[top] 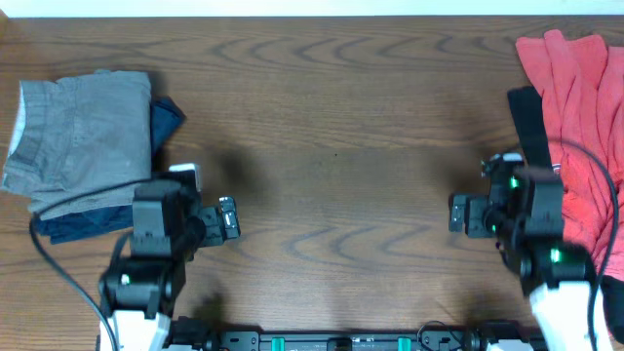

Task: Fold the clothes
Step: 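Move the right gripper to the coral shirt pile and grasp it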

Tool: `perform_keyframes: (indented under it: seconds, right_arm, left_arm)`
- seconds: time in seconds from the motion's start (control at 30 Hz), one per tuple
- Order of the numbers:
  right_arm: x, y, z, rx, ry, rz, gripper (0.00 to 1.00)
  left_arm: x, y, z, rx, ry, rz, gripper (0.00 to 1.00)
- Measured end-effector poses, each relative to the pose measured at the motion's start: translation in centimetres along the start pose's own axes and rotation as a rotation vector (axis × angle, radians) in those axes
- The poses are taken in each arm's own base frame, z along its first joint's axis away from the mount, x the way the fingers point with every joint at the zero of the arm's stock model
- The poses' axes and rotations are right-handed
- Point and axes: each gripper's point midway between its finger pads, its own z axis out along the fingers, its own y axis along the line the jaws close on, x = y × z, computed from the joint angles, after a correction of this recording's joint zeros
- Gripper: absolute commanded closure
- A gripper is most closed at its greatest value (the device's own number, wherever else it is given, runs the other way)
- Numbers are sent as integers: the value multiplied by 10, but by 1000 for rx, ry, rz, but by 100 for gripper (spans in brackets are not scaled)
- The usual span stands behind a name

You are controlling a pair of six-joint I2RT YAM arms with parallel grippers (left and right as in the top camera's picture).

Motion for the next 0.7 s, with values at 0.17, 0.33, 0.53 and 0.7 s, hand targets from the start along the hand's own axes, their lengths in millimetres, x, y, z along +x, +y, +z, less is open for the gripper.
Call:
perform_keyframes:
  seconds: [0.17,0.33,0.53,0.7]
  right_arm:
    - [-12,1,16,-4,121,1,1]
    - [-4,-9,37,58,209,49,1]
    - [21,-48,55,266,335,168,7]
    - [50,-71,66,386,467,243,10]
  left_arm:
    - [-3,-6,-6,18,61,-5,2]
    - [-1,-9,-7,36,71,-6,2]
    - [0,-10,-7,38,77,-7,2]
    - [0,-10,-6,38,79,-7,2]
